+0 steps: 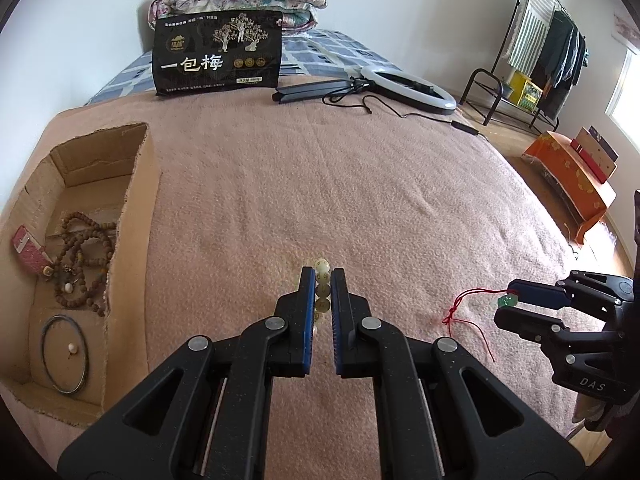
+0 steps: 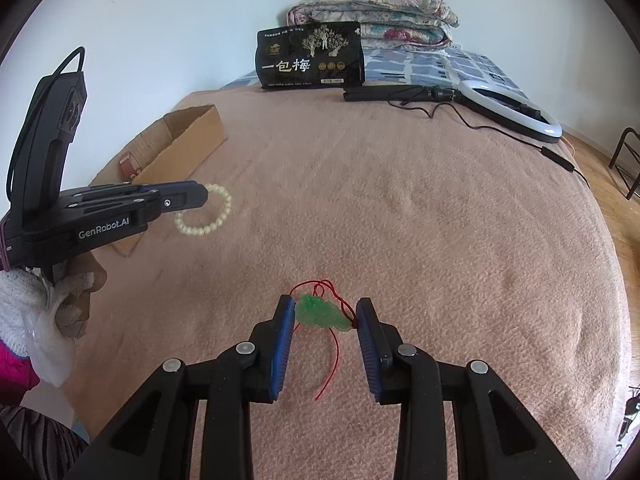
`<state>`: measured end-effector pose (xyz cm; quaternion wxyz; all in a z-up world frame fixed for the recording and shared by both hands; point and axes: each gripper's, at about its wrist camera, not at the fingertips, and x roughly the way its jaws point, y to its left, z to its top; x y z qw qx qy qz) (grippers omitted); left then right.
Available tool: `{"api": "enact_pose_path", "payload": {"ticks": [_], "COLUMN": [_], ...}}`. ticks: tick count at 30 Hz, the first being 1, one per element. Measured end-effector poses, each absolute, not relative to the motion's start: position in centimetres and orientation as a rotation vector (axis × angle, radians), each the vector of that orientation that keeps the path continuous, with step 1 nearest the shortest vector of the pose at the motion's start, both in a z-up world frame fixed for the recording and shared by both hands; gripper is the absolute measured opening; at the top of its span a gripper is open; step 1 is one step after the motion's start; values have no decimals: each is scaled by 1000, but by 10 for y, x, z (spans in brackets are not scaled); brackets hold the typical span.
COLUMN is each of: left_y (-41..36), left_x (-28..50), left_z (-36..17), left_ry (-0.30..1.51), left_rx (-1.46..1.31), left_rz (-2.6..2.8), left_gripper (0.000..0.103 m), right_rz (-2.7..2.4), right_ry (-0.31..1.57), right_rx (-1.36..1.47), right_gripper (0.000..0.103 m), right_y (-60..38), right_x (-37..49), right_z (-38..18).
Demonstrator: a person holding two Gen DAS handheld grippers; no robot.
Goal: Organize jewelry
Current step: 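Carry the bracelet with the left tool over the box while the right tool carries the pendant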
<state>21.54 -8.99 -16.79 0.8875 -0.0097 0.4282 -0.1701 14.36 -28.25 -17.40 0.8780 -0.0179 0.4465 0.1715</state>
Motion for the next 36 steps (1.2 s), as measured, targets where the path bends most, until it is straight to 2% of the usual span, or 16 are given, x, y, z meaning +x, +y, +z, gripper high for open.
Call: {"api": "enact_pose_path", "payload": {"ticks": [19, 36], "left_y": [-57, 23], "left_x": [180, 171], "left_z": [-124, -95], "left_ry": [795, 725], "left_rx": [-52, -98], "left_rz": [-331, -225], "left_gripper": [5, 5], "right_rz": [380, 479], "right_ry": [849, 779], "right_rx": [-40, -75], "right_gripper": [32, 32], "right_y": [-265, -198], "right_x": [142, 159], "right_z": [-129, -89]}}
